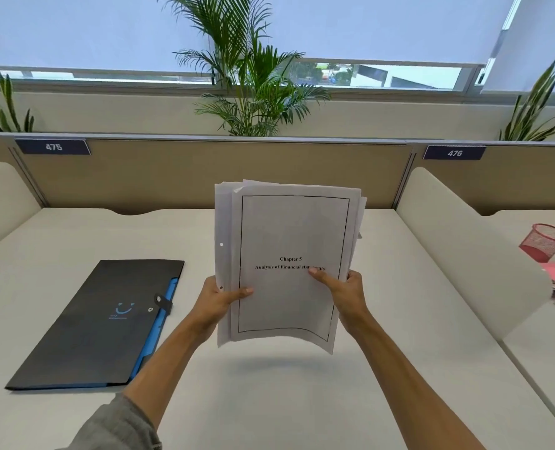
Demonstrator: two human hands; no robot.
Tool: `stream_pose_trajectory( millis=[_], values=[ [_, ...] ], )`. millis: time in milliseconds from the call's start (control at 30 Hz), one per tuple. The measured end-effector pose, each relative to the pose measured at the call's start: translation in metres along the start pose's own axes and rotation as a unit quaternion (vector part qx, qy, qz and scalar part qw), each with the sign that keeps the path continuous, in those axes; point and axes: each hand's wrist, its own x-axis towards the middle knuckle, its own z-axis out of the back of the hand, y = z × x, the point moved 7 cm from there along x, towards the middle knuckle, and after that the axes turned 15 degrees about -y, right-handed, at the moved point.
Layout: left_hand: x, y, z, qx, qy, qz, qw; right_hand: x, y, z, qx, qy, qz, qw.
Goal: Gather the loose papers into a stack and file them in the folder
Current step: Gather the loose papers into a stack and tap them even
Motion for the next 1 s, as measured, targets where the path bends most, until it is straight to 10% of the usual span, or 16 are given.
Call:
stream_pose_trajectory(
  millis=[1000],
  values=[
    [0.008, -0.025, -0.017, -0.053, -0.027, -0.040, 0.997, -0.002, 0.052, -0.003, -0.063, 0.007, 0.172, 0.983]
  ],
)
